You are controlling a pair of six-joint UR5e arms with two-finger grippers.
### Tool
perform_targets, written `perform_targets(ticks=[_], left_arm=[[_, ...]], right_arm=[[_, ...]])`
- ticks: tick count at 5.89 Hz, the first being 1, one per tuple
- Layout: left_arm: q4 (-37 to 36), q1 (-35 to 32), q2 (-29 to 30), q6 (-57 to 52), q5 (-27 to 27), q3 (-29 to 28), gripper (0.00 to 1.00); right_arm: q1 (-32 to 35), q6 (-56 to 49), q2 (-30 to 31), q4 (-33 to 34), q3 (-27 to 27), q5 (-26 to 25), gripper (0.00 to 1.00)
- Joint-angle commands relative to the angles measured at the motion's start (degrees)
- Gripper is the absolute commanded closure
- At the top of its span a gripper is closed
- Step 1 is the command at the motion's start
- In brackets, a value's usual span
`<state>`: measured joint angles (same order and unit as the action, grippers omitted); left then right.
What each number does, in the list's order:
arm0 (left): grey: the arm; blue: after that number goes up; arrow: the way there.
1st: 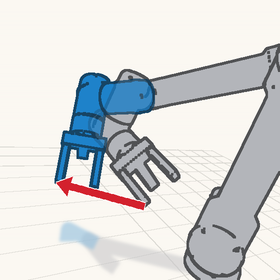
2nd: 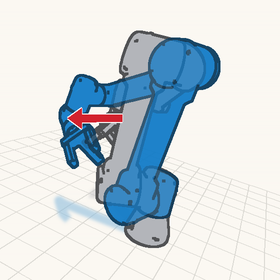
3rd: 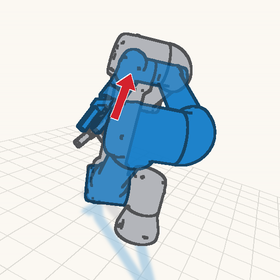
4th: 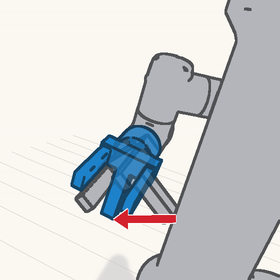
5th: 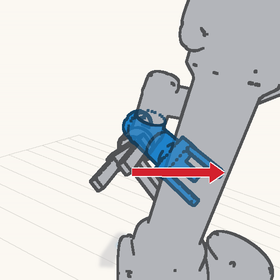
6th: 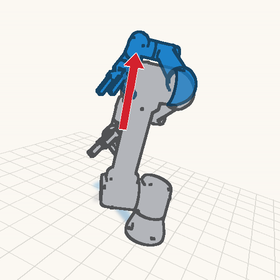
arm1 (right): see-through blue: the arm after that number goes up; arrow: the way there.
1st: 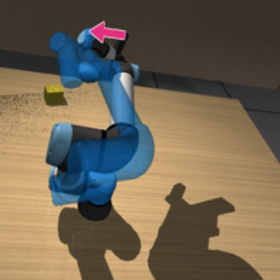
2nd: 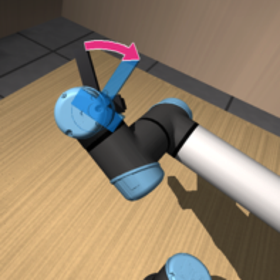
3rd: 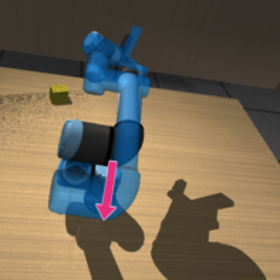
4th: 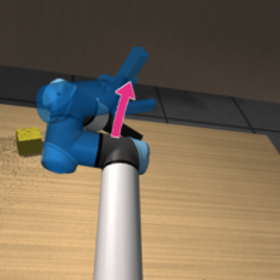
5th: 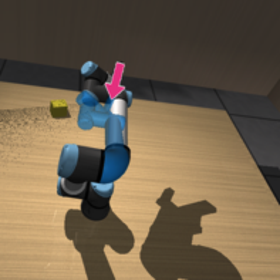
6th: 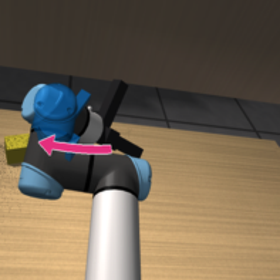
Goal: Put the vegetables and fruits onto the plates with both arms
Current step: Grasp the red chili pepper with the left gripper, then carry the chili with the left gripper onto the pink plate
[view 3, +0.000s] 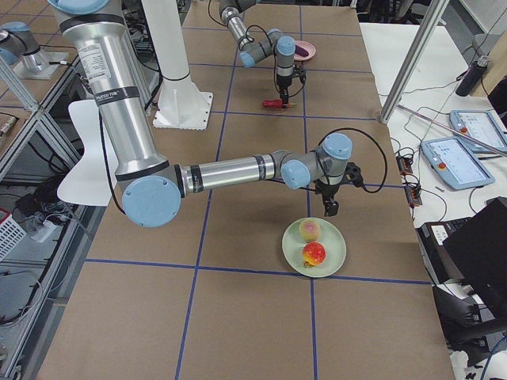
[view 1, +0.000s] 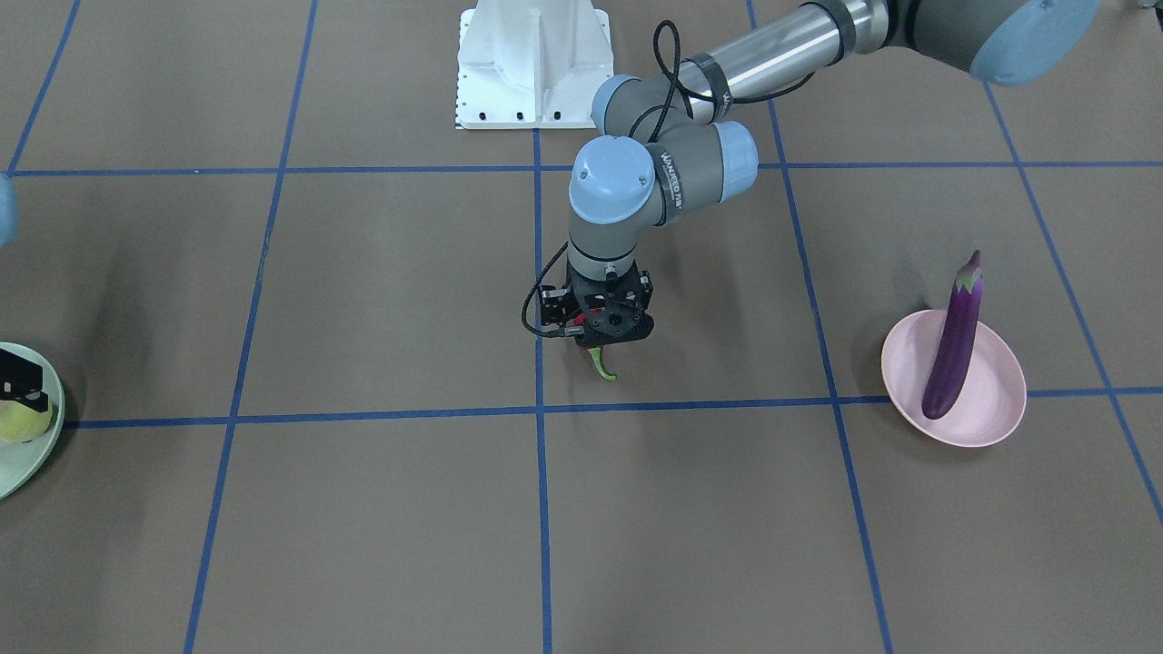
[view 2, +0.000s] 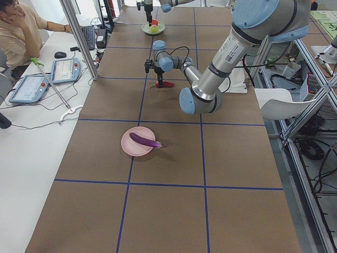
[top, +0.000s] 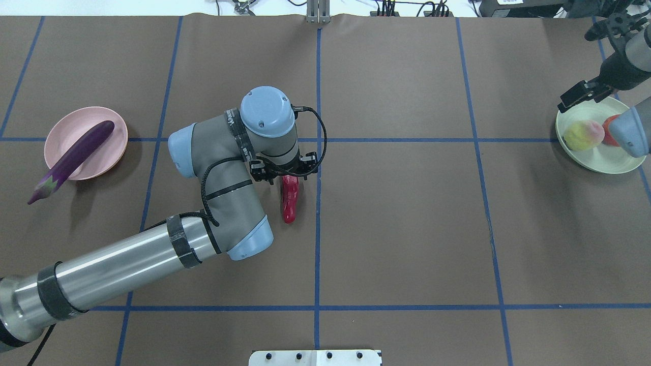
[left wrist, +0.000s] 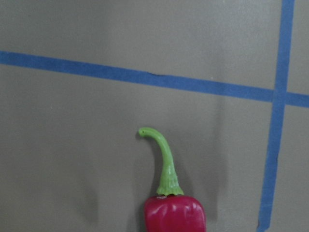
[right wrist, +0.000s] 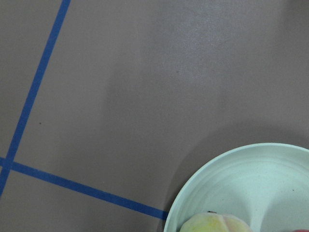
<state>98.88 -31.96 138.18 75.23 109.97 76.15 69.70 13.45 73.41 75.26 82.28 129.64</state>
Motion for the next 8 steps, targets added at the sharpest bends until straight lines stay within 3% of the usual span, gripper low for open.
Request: perform_targets(ticks=[1,3,5,8], left_arm=[[-0.1,0.1,0.1,-0.4,0.0,-0.1,1.00],[-3.7,-3.0,1.5,-4.1,0.3,1.5,1.00],[-11.7,-11.2,0.1,-24.3,4.6,5.8,1.00],[-10.5,-21.6,-14.9,-56.8,6.9,9.5,1.00]], right_arm=[[0.0,0.0,0.0,0.1,0.0,0.0,0.00],[0.0,0.0,-0.2,0.0,0.1,0.0,0.00],[0.0,0.0,-0.4,0.1,0.1,0.0,0.00],[0.0,0.0,0.0,0.0,0.4,0.1,0.00]])
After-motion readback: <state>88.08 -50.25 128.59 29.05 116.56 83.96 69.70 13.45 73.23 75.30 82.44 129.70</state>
